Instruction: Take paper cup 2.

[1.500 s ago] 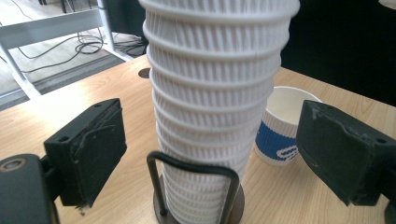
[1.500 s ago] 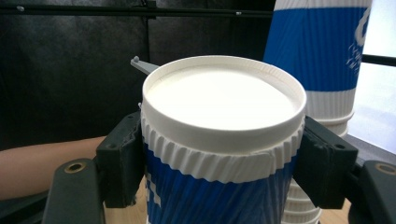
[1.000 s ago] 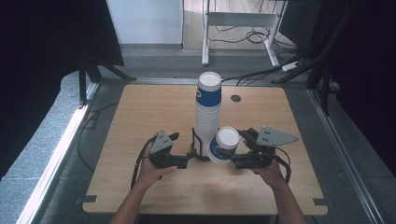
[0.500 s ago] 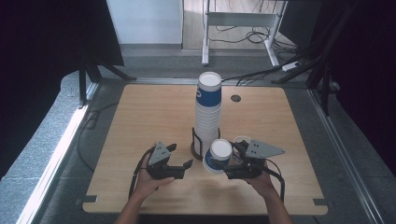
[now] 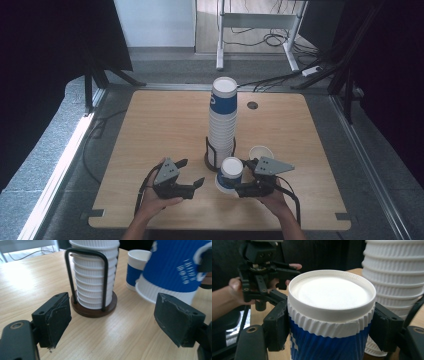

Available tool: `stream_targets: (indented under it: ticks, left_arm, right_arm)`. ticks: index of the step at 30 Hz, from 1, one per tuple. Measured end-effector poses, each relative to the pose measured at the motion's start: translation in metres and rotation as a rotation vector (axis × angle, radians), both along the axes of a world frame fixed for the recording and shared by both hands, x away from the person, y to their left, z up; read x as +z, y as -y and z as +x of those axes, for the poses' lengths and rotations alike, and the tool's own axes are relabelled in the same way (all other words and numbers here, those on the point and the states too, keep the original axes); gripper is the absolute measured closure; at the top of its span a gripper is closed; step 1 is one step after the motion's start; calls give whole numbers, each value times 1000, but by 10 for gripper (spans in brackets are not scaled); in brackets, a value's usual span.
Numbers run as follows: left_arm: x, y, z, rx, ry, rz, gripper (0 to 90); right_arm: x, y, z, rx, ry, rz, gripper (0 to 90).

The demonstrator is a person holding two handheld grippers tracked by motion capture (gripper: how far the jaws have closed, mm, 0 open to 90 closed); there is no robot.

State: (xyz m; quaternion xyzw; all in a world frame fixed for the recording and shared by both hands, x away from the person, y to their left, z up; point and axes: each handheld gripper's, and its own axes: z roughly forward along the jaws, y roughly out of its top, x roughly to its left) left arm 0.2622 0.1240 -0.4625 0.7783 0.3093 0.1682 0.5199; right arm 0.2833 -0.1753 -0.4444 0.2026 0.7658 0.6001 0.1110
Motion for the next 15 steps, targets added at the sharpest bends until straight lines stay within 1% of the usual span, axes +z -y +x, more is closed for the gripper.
stream_targets:
  ticks: [2, 5, 7, 11, 15]
  left_arm:
    - [0, -1, -1, -8, 0, -1, 141]
    - [1, -1, -2, -23, -1, -15, 141]
    - [2, 1, -4, -49, -5, -23, 141]
    - [1, 9, -8, -76, 2, -1, 140]
    - [-1, 18, -11, -85, -2, 19, 126]
  right_arm:
    - [-2, -5, -1, 0, 4, -18, 261]
    - [-4, -10, 0, 0, 8, -33, 261]
    - [-6, -12, 1, -1, 4, -35, 261]
    - [-9, -14, 2, -4, 0, -38, 261]
    - [-7, -15, 1, -5, 7, -24, 261]
